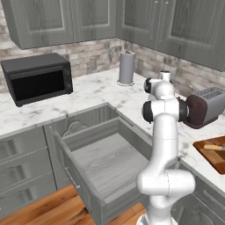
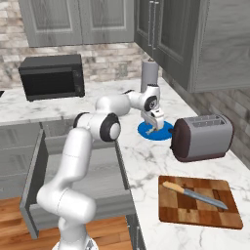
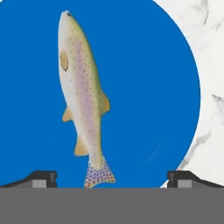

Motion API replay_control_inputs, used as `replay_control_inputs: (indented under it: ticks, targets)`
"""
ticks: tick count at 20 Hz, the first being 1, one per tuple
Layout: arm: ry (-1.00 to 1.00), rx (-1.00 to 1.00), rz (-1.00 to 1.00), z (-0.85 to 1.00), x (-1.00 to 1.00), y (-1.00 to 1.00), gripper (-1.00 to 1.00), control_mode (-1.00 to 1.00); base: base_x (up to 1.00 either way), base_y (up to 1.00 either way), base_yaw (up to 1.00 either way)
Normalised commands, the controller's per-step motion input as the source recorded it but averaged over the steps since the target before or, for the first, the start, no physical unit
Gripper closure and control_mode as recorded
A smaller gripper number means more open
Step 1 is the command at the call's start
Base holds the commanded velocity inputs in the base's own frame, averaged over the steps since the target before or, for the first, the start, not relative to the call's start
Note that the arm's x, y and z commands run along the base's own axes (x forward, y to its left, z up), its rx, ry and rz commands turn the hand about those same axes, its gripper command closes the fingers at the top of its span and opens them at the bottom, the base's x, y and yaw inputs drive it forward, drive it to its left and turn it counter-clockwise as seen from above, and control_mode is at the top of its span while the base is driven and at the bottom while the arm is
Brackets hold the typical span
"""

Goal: Pick up the knife from the drawer and place it on the cutting board. Then place the meat from the plate to the cutting board.

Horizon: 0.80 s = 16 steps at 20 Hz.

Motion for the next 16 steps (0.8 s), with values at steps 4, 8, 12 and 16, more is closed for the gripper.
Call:
replay_control_inputs:
  ticks: [4, 8, 12, 16]
  targets:
    - [0.05, 0.0, 0.04, -0.25, 0.43, 0.0, -1.0, -1.0, 0.0, 0.0, 0.0]
    - [0.07, 0.0, 0.05, -0.32, 0.3, 0.0, -1.0, -1.0, 0.0, 0.0, 0.0]
    - [0.06, 0.0, 0.06, -0.37, 0.16, 0.0, -1.0, -1.0, 0.0, 0.0, 0.0]
    - [0.02, 0.01, 0.04, -0.32, 0.0, -0.05, 1.0, -1.0, 0.0, 0.0, 0.0]
